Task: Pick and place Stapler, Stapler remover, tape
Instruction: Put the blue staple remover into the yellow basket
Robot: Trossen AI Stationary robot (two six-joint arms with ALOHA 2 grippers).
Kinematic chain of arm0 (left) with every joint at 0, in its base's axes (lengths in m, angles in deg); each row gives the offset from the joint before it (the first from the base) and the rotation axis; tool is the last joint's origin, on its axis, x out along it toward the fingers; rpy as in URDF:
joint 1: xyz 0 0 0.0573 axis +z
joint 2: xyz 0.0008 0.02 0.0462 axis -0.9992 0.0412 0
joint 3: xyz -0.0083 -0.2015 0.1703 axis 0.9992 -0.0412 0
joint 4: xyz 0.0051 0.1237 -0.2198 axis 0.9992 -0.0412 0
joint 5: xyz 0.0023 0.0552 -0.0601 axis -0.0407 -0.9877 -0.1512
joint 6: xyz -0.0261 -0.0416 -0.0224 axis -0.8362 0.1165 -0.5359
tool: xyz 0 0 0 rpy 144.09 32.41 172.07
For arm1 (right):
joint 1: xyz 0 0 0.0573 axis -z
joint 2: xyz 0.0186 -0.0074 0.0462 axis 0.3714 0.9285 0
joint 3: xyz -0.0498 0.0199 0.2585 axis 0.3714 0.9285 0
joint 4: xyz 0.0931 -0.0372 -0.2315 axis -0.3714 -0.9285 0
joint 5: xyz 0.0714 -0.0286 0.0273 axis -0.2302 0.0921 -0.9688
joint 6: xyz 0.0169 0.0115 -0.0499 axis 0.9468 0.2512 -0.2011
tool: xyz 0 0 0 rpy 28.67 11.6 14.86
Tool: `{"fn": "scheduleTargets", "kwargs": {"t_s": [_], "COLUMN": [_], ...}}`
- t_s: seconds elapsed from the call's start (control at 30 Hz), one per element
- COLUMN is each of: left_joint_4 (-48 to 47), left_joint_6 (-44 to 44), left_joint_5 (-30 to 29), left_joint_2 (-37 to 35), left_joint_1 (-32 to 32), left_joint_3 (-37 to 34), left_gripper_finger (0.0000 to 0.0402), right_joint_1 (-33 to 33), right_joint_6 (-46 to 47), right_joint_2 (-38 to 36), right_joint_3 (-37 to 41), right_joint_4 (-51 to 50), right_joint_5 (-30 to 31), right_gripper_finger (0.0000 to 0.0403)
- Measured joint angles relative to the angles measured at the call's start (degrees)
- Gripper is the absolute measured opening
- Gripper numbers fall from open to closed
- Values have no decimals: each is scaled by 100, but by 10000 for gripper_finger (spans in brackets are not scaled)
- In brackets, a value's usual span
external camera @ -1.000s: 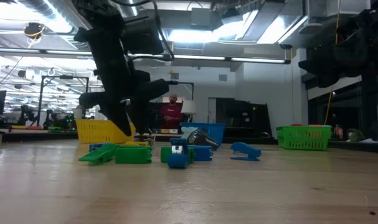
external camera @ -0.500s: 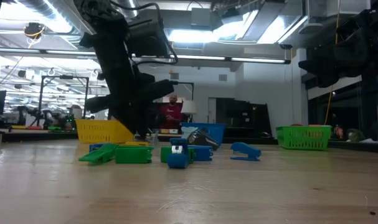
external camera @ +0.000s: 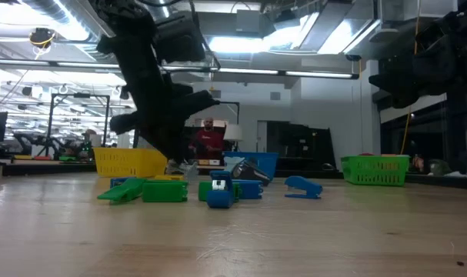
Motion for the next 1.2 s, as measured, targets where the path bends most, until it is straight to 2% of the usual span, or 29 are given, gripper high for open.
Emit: {"fn": "scheduleTargets", "kwargs": {"t_s": [0.33, 0.63, 0.93, 1.2], "left_joint_4": [48, -277, -486, -497], "left_joint_6": [419, 641, 1102, 1453], "left_joint_5": [-490, -953, -1119, -1134], "left_joint_2": [-643, -1273, -1849, -2079], "left_joint_1": [10, 140, 430, 750], "left_joint_3": [0, 2, 7, 9], "left_gripper_finger": [7, 6, 6, 6], "right_joint_1": [2, 2, 0, 1], "right_joint_6": [-1, -2, -1, -2], "right_joint_2": [-2, -2, 0, -1], "right_joint_3": [-2, -2, -2, -2], "right_joint_4": [1, 2, 2, 2], "right_joint_5": [0, 0, -1, 0], "right_gripper_finger": [210, 211, 211, 211]}}
